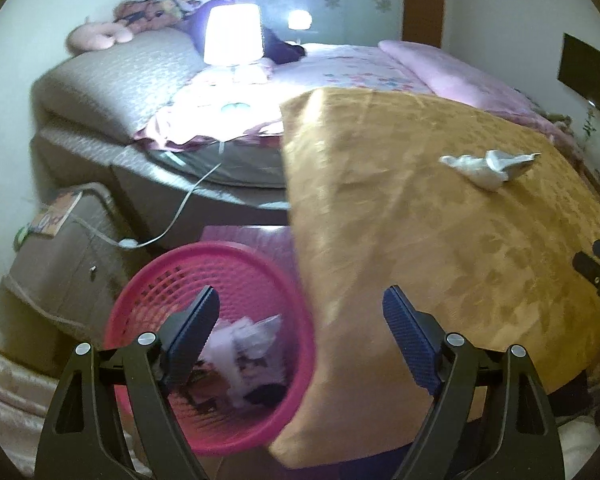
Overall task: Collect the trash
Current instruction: 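Move both open tools back over the tissue and silver wrapper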
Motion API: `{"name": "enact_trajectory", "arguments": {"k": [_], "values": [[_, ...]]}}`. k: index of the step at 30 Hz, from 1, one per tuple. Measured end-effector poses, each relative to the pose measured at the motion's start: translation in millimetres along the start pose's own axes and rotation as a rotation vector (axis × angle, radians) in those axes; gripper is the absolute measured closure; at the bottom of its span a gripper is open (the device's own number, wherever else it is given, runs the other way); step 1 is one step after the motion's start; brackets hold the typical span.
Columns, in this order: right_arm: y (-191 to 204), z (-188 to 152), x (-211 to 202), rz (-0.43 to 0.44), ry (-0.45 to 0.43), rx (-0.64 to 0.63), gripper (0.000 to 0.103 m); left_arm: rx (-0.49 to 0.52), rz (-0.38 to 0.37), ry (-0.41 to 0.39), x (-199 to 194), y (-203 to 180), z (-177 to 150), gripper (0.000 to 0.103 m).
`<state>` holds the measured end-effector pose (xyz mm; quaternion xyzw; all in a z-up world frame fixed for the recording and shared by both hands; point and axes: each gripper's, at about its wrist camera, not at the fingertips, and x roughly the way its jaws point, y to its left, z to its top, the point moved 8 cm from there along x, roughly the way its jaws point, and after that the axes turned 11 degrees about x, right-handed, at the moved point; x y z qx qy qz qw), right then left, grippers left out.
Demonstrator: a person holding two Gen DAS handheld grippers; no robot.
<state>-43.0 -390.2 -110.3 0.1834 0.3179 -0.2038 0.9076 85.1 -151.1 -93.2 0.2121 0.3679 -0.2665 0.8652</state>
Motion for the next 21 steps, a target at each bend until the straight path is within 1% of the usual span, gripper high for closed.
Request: {"name": "enact_trajectory", "arguments": {"k": [5,11,16,21], "values": [[-11.3,-0.3,1.8,-0.021,-0.003,0.016,0.023,0.033,-0.049,-0.005,10.5,-29.8,25.3,0.022],[-20.5,-4.2,7.4,-0.024,0.014,0.038,0.023,0.037,-0.119,0.001,27.4,-63.8,58.7,0.022],[-28.0,-8.1,12.4,-0.027,0.031,0.063,0.023,0.043,-0.158,0.0,40.1,-86.5,83.3,0.023],[-29.6,-9.8,12.9,-0.023,0.026,0.057,0.022,0.039,-0.188,-0.014,49.0,-105.6,110.6,0.023]]}}
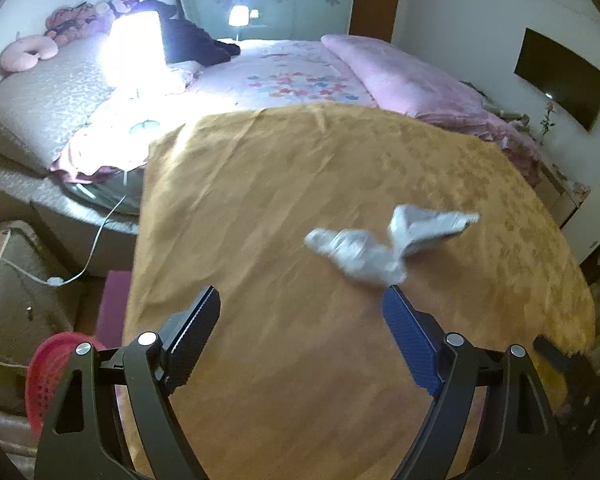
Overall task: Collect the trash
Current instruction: 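Move both open tools back over the tissue and silver wrapper, then grasp the white tissue with the left tool and lift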
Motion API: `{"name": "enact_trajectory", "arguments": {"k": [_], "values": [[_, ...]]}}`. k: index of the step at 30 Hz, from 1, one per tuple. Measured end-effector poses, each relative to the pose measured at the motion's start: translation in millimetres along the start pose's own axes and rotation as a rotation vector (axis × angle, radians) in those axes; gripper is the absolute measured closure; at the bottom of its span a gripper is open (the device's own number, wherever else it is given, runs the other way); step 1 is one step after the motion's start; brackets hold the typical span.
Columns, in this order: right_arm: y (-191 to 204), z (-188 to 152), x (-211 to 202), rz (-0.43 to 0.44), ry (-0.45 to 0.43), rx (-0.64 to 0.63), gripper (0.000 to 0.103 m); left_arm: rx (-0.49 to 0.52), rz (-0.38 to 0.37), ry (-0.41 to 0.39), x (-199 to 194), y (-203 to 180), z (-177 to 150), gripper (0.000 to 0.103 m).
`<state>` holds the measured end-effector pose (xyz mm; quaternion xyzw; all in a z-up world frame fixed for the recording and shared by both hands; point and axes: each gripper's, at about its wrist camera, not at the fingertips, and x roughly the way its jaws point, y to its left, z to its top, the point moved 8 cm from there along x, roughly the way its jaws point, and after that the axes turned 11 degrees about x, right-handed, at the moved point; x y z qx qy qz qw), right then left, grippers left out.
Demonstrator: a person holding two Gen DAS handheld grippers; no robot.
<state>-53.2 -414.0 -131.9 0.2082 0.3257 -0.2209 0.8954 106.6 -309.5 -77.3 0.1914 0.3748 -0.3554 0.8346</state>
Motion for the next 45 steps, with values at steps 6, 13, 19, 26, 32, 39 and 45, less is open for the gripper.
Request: {"name": "enact_trajectory", "arguments": {"k": [6,13,19,26,32,39,45], "values": [[0.6,-0.9,-0.1,0.003,-0.007,-0.007,0.02,0.019,-0.02,0.016,23.5,-18.1,19.4,0.028],[1.5,-0.7,0.7,-0.001,-0.014,-0.017,0.019,-0.02,-0.097,0.086,49.9,-28.6,14.2,0.068],[1.1,-0.3,1.1,0.002,-0.014,-0.017,0.019,0.005,-0.094,0.074,41.1,-28.9,8.0,0.08],[1.3,-0.4,1.2,0.0,-0.015,-0.019,0.019,0.016,-0.087,0.074,19.9,-14.3,-17.0,0.081],[1.3,0.7,1.7,0.003,-0.005,-0.014,0.019,0.013,-0.105,0.086,3.5,0.7,-42.0,0.081],[5.6,15.6,7.0,0.044,0.029,0.0,0.018,0.043,-0.064,0.063,-11.7,12.2,-57.9,0.081],[22.1,47.0,20.7,0.068,0.014,-0.021,0.018,0.02,-0.081,0.047,-13.1,11.8,-59.5,0.081]]}}
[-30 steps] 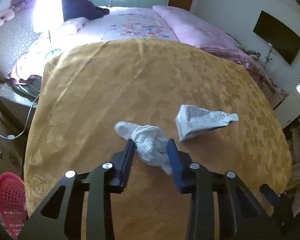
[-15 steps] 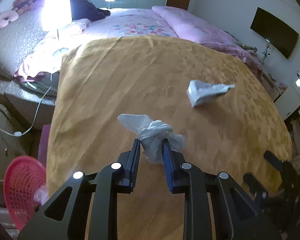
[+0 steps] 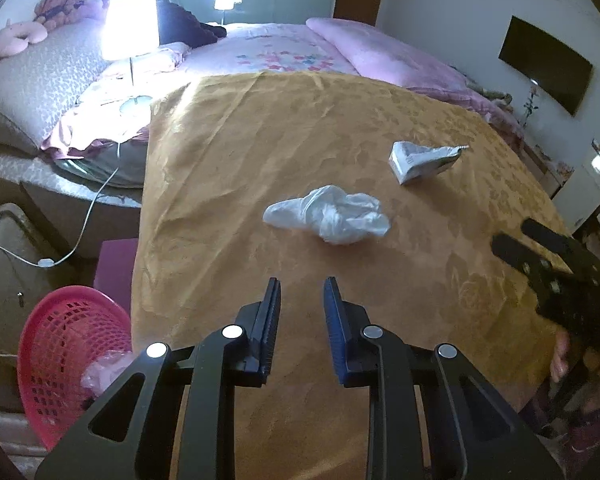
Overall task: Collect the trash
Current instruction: 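Grasp the white tissue with the left tool and lift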
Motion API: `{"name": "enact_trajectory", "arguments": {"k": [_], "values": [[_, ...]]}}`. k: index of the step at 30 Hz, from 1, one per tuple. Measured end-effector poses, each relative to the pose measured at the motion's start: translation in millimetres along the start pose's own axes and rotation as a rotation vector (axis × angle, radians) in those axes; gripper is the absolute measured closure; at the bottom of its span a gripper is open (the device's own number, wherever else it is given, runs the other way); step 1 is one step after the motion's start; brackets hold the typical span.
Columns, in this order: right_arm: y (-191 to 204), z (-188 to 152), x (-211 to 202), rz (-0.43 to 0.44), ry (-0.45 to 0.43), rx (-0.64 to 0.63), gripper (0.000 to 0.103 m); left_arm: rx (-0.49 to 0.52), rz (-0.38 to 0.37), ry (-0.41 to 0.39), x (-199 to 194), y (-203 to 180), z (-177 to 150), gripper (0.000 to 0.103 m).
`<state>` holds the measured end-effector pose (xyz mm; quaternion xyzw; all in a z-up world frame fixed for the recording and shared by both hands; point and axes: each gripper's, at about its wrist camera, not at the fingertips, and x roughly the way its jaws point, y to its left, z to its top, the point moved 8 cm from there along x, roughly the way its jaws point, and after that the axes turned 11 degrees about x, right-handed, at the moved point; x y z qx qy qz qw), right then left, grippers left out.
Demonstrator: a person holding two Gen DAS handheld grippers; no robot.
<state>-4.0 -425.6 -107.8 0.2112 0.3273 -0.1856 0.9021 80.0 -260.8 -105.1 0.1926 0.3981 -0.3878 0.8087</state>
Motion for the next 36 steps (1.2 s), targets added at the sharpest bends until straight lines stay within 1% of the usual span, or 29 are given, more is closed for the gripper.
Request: {"name": "enact_trajectory", "arguments": {"k": [5,12,16,18,20,22,23,24,25,26,28,31,36], "values": [[15.9,19.8,15.6,0.033,0.005,-0.002,0.018,-0.005,-0.011,-0.019,-0.4,-2.0,7.7,0.081],[37.2,40.5,42.6,0.078,0.027,0.012,0.018,-0.025,-0.024,-0.019,-0.9,-1.0,4.2,0.081],[43.0,48.4,59.6,0.077,0.046,0.027,0.018,-0.042,-0.028,-0.031,-3.8,2.2,3.7,0.081],[44.4,49.8,65.9,0.082,0.058,0.038,0.019,-0.048,-0.025,-0.041,-5.9,4.8,4.7,0.079],[46.4,49.5,71.7,0.092,0.083,0.052,0.022,-0.057,-0.024,-0.052,-7.5,6.8,6.5,0.07],[49.0,49.9,75.3,0.096,0.096,0.055,0.033,-0.062,-0.024,-0.062,-9.0,7.6,8.2,0.067],[50.0,49.9,76.8,0.092,0.101,0.051,0.036,-0.064,-0.027,-0.065,-9.7,7.6,9.1,0.065],[50.4,49.3,78.5,0.091,0.109,0.048,0.044,-0.065,-0.027,-0.07,-10.5,7.7,9.8,0.062],[50.3,49.7,79.8,0.093,0.116,0.046,0.052,-0.067,-0.024,-0.075,-11.1,8.2,10.5,0.057],[50.6,49.6,80.2,0.096,0.118,0.046,0.054,-0.068,-0.018,-0.081,-11.8,8.4,11.7,0.052],[52.0,50.0,78.9,0.102,0.115,0.042,0.062,-0.069,-0.006,-0.093,-12.1,9.4,14.3,0.051],[53.3,47.1,76.2,0.11,0.116,0.038,0.062,-0.082,-0.011,-0.087,-7.8,10.0,17.1,0.051],[56.7,38.5,68.1,0.137,0.125,0.032,0.062,-0.108,-0.05,-0.069,2.3,5.6,22.0,0.051]]}}
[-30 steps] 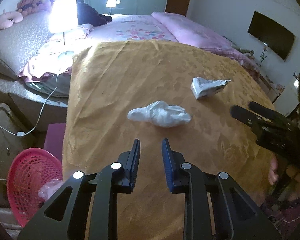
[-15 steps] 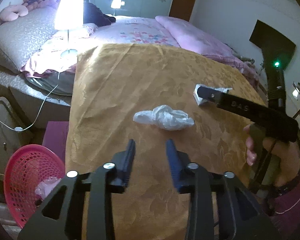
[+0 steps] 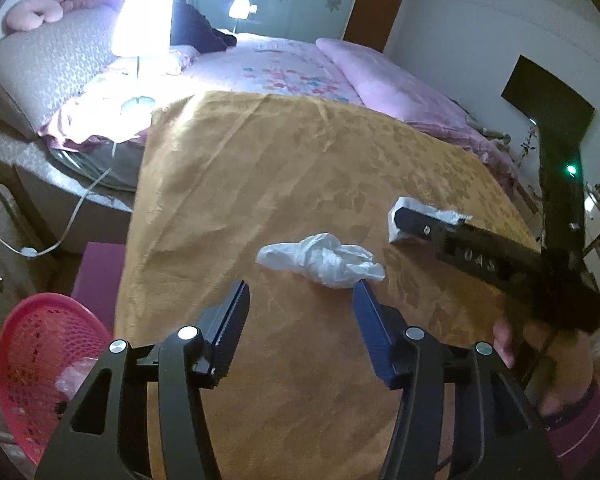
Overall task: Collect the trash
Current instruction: 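Grasp the white tissue with the left tool and lift, then grasp the crumpled silver wrapper with the right tool while left tool holds tissue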
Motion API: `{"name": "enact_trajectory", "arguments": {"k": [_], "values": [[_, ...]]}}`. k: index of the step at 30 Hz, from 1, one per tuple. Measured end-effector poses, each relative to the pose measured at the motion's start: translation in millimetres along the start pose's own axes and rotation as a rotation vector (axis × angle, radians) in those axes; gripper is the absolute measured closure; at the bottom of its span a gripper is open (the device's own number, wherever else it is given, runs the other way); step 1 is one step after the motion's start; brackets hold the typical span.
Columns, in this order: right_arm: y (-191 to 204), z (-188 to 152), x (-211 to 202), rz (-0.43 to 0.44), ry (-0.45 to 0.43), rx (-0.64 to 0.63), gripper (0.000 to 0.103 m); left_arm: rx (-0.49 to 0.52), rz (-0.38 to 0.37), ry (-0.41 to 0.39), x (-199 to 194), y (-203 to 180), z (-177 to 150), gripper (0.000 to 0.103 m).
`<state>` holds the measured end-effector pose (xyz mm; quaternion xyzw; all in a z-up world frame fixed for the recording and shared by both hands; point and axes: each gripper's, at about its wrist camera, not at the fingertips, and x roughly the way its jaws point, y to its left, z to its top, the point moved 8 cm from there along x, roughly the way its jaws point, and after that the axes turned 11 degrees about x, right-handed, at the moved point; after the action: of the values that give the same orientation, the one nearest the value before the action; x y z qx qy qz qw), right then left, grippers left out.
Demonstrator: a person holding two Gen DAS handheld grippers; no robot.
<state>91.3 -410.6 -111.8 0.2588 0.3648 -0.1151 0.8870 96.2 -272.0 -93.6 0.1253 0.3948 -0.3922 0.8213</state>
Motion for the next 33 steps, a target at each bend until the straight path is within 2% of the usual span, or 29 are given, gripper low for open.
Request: {"name": "enact_trajectory", "arguments": {"k": [6,19,21,28,33], "values": [[6.0,-11.3,-7.7,0.026,0.009,-0.011,0.062,0.0,-0.012,0.008,8.3,-8.4,4.5,0.051],[-11.6,-28.6,-30.1,-0.014,-0.019,0.005,0.062,-0.013,-0.017,0.055,41.7,-17.3,24.8,0.052],[-13.8,-30.7,-31.6,-0.011,-0.019,0.012,0.062,0.007,-0.011,0.058,45.0,-20.1,25.1,0.06],[-13.6,-36.6,-35.2,0.005,-0.016,0.013,0.062,0.058,-0.006,0.037,43.5,-25.5,22.1,0.076],[-10.1,-42.8,-39.3,0.021,-0.014,0.012,0.062,0.087,-0.005,0.029,35.7,-29.1,18.7,0.077]]}}
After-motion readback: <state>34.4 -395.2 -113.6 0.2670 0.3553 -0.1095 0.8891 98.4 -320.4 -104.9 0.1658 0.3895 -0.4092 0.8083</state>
